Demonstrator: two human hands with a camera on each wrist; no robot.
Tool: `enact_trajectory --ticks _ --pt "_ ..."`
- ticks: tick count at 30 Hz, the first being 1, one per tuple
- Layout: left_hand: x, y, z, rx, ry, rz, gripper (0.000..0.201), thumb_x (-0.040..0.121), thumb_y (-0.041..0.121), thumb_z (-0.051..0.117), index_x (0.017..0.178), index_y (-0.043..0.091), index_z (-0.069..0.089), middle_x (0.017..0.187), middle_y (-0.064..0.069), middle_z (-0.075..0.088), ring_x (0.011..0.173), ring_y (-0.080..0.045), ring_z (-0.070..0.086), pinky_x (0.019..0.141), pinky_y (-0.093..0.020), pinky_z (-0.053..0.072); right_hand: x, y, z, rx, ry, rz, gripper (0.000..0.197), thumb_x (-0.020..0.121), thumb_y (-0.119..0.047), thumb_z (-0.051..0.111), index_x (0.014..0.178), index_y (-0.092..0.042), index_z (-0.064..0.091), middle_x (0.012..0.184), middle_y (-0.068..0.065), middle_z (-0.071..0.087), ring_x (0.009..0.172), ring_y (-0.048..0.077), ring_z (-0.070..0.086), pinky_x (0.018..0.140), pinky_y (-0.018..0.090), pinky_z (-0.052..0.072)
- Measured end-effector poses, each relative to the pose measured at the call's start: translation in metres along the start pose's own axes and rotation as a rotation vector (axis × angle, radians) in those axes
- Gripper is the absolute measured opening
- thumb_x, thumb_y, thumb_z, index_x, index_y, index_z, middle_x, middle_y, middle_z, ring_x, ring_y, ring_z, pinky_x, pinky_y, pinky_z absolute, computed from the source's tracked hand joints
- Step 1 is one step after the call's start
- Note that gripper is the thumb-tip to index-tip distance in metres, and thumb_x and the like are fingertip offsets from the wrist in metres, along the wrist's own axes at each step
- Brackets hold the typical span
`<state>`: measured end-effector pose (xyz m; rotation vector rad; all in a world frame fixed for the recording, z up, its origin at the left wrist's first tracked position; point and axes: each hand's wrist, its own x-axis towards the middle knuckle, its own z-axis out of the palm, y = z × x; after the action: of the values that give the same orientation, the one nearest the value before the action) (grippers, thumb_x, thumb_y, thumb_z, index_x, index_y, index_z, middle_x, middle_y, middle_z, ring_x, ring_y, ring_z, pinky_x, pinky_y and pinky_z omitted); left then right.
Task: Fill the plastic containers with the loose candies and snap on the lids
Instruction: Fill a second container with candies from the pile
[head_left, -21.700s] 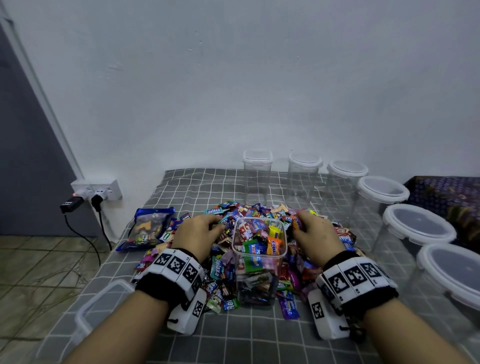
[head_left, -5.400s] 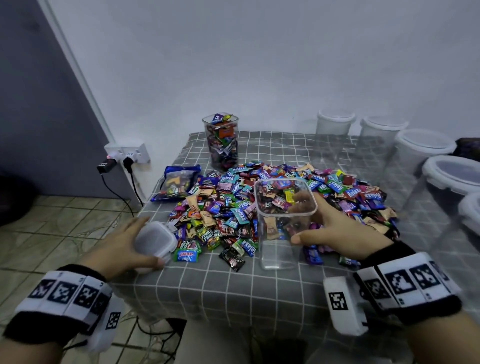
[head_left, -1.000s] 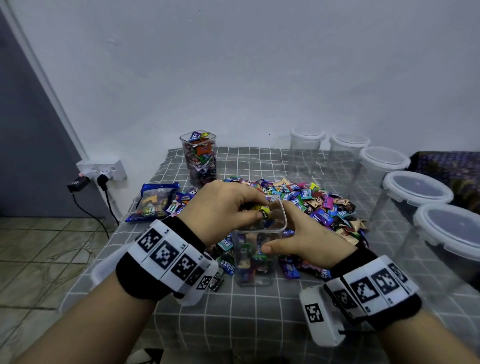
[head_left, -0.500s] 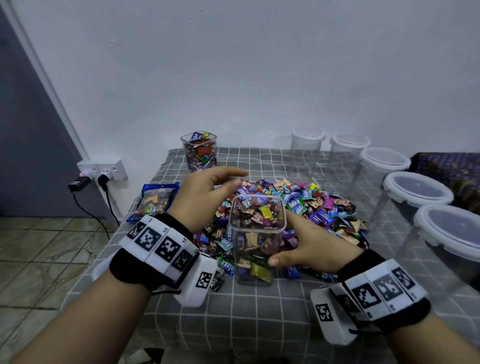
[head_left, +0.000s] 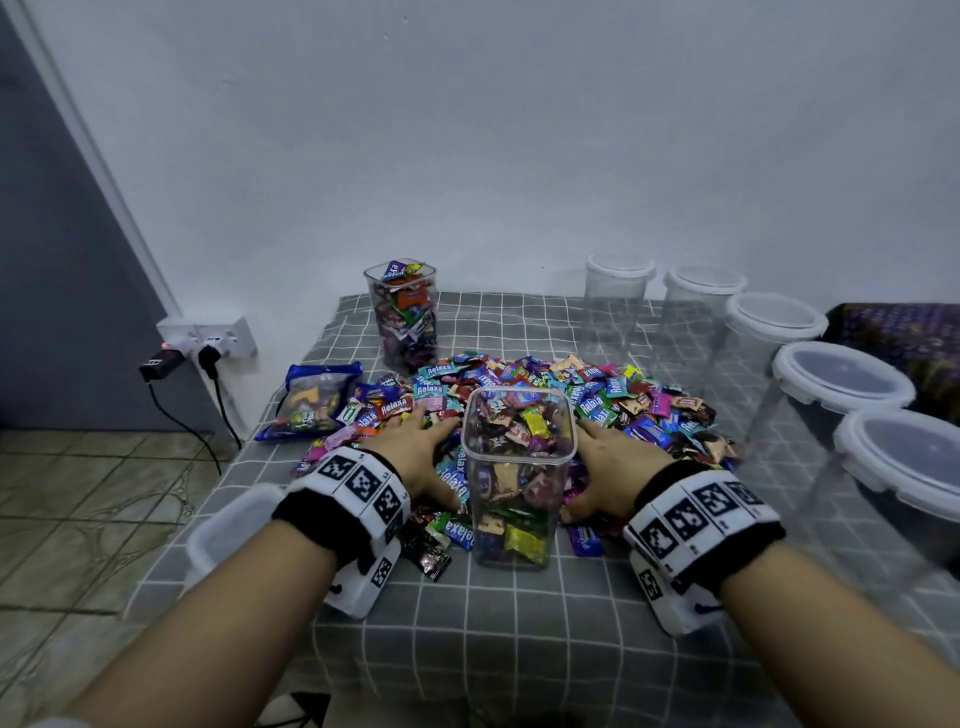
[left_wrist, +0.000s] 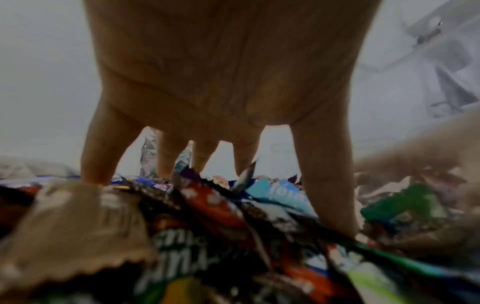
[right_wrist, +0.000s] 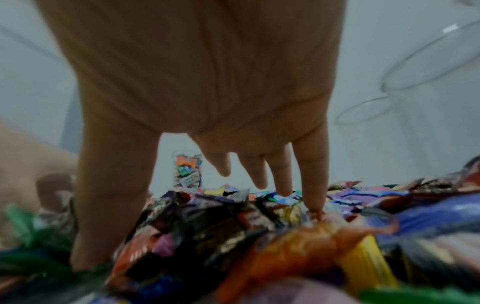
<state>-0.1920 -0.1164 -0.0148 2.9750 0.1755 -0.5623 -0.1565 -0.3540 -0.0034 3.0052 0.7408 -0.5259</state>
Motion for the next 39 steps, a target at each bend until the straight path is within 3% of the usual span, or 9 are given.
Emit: enact_trajectory --ticks 4,7,10,12,18,27,30,34,39 --pt "0.003 0.001 0.002 0.012 -0.010 0.039 0.102 0.065 0.058 0.075 0.146 0.046 0.014 0.156 -0.003 0.012 0.139 -0.035 0.021 0.107 -0.054 0.033 0.005 -0.006 0.002 -0.109 -0.016 0.019 0.107 0.072 -0.060 0.068 0.150 -0.035 0.000 0.159 0.000 0.009 0.138 0.026 0.032 0.105 0.043 0.040" --pt "-0.001 0.005 0.001 0.001 0.019 0.066 0.086 0.070 0.057 0.072 0.142 0.045 0.027 0.153 0.000 0.027 0.134 -0.028 0.036 0.103 -0.047 0.040 0.006 -0.008 0.002 -0.155 0.003 -0.007 0.095 0.076 -0.058 0.066 0.148 -0.041 0.006 0.156 0.001 0.020 0.131 0.026 0.042 0.100 0.038 0.045" --pt "-0.008 0.011 -0.002 0.028 0.069 0.061 0.056 0.080 0.051 0.067 0.131 0.036 0.049 0.127 0.000 0.057 0.115 -0.024 0.054 0.087 -0.033 0.047 0.006 -0.009 0.001 -0.126 0.024 -0.040 0.082 0.078 -0.052 0.066 0.146 -0.040 0.022 0.149 0.004 0.035 0.127 0.025 0.046 0.102 0.038 0.043" --pt "-0.014 0.017 -0.007 0.023 0.103 0.024 0.040 0.086 0.044 0.063 0.121 0.025 0.059 0.115 -0.004 0.063 0.106 -0.025 0.057 0.080 -0.031 0.045 0.005 -0.010 0.000 -0.115 0.046 -0.064 0.064 0.081 -0.046 0.065 0.139 -0.033 0.039 0.136 0.004 0.049 0.119 0.024 0.051 0.098 0.035 0.046" --pt "-0.024 0.026 -0.014 0.009 0.177 0.003 0.025 0.089 0.034 0.061 0.104 0.015 0.069 0.103 -0.008 0.067 0.096 -0.027 0.060 0.072 -0.029 0.041 0.001 -0.015 -0.003 -0.133 0.098 -0.044 0.026 0.092 -0.025 0.052 0.113 -0.013 0.061 0.115 0.009 0.062 0.106 0.026 0.058 0.087 0.032 0.048" --pt "-0.025 0.026 -0.015 -0.032 0.250 -0.032 0.023 0.092 0.029 0.056 0.100 0.011 0.068 0.107 -0.014 0.066 0.102 -0.031 0.058 0.080 -0.032 0.045 0.005 -0.013 0.001 -0.093 0.150 -0.051 0.030 0.091 -0.013 0.047 0.119 -0.014 0.059 0.121 0.009 0.056 0.111 0.027 0.056 0.091 0.034 0.048" --pt "-0.024 0.024 -0.013 -0.032 0.281 -0.036 0.021 0.092 0.029 0.055 0.090 0.012 0.067 0.101 -0.013 0.066 0.097 -0.030 0.059 0.076 -0.032 0.044 0.005 -0.012 0.001 -0.069 0.160 -0.055 0.033 0.091 -0.012 0.047 0.121 -0.018 0.059 0.122 0.008 0.054 0.110 0.027 0.056 0.091 0.034 0.049" --pt "-0.022 0.021 -0.011 0.016 0.364 -0.008 0.028 0.094 0.034 0.051 0.101 0.013 0.068 0.102 -0.010 0.067 0.098 -0.028 0.059 0.078 -0.032 0.045 0.005 -0.011 0.001 -0.048 0.187 -0.060 0.032 0.091 -0.010 0.046 0.119 -0.016 0.061 0.121 0.008 0.056 0.110 0.025 0.056 0.092 0.033 0.048" --pt "-0.022 0.018 -0.010 -0.047 0.435 0.000 0.025 0.092 0.032 0.053 0.092 0.012 0.068 0.096 -0.009 0.067 0.091 -0.027 0.059 0.068 -0.026 0.038 0.003 -0.012 0.000 -0.002 0.220 -0.044 0.024 0.091 -0.011 0.047 0.109 -0.010 0.063 0.114 0.008 0.061 0.105 0.025 0.058 0.088 0.031 0.048"
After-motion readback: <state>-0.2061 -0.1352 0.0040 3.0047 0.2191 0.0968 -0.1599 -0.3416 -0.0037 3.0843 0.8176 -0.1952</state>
